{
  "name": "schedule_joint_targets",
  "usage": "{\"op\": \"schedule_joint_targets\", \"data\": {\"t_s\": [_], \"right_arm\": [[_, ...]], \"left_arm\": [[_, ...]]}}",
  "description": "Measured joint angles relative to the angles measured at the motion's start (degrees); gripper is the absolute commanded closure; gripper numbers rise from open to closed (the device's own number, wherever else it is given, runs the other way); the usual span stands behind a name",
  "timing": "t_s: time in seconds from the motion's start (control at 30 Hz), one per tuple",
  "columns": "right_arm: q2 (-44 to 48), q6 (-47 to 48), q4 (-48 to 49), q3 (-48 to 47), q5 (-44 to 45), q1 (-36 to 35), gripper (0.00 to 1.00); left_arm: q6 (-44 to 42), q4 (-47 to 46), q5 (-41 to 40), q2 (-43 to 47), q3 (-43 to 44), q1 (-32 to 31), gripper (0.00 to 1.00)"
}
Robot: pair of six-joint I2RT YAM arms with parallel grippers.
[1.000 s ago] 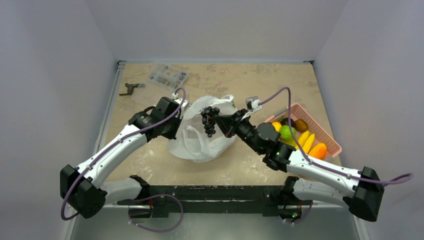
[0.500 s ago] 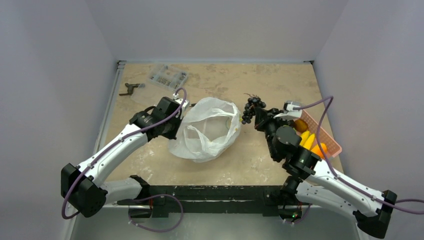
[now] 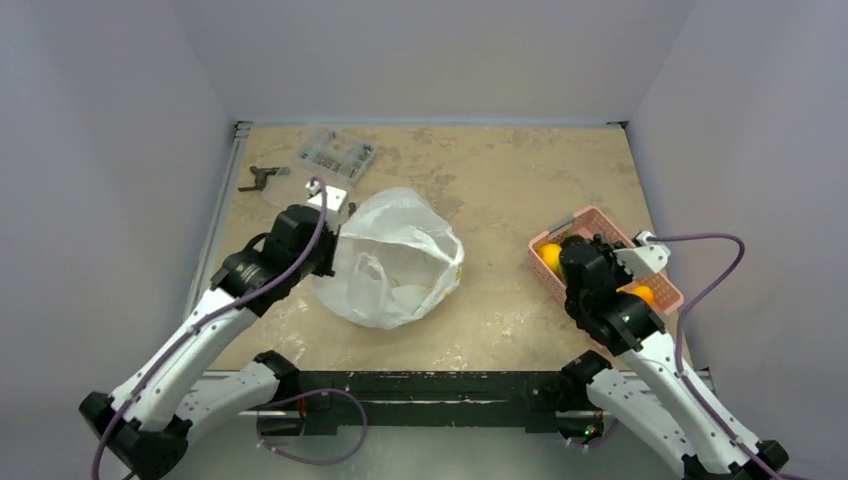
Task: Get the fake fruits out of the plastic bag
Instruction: Place the fake fruit in the bin.
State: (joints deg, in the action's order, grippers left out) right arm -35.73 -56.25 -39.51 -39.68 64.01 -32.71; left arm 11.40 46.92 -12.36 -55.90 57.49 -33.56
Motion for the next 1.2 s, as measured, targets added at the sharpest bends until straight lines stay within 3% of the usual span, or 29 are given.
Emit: {"op": "schedule_joint_targets", "data": {"t_s": [0.2, 0.4, 0.57, 0.83, 1.03, 1.07, 1.1, 1.2], "right_arm": [[-2.6, 0.85, -1.09, 0.07, -5.16, 12.31, 1.0], [-3.45, 6.01, 1.57, 0.07, -11.56, 23.17, 1.0], [-3.17, 8.39, 1.31, 0.04, -11.74, 24.79, 0.98], [-3.93, 8.7, 1.33, 0.04, -14.32, 25.49, 0.86], [-4.39, 8.83, 4.76, 2.97, -16.9, 26.05, 0.4], [-4.42, 8.79, 5.07, 3.37, -17.16, 26.1, 0.38], [-4.52, 8.94, 5.27, 3.58, -17.29, 26.1, 0.37], [-4.74, 9.64, 6.38, 3.58, -17.66, 26.12, 0.34]], "left_arm": [[1.36, -3.87, -7.89, 12.2, -2.73, 0.02, 1.0], [2.19, -3.26, -10.58, 5.9, -2.32, 0.0, 1.0], [3.08, -1.49, -12.39, 4.22, -2.32, 0.0, 1.0], [5.66, -0.59, -22.05, 12.17, -2.34, 0.02, 1.0], [7.08, -0.85, -29.27, 18.45, -2.4, 0.02, 1.0], [7.28, -0.85, -30.47, 18.58, -2.4, 0.02, 0.97], [7.58, -0.83, -31.39, 18.51, -2.4, 0.02, 0.87], [8.44, -0.33, -33.53, 17.66, -2.4, 0.02, 0.48]]}}
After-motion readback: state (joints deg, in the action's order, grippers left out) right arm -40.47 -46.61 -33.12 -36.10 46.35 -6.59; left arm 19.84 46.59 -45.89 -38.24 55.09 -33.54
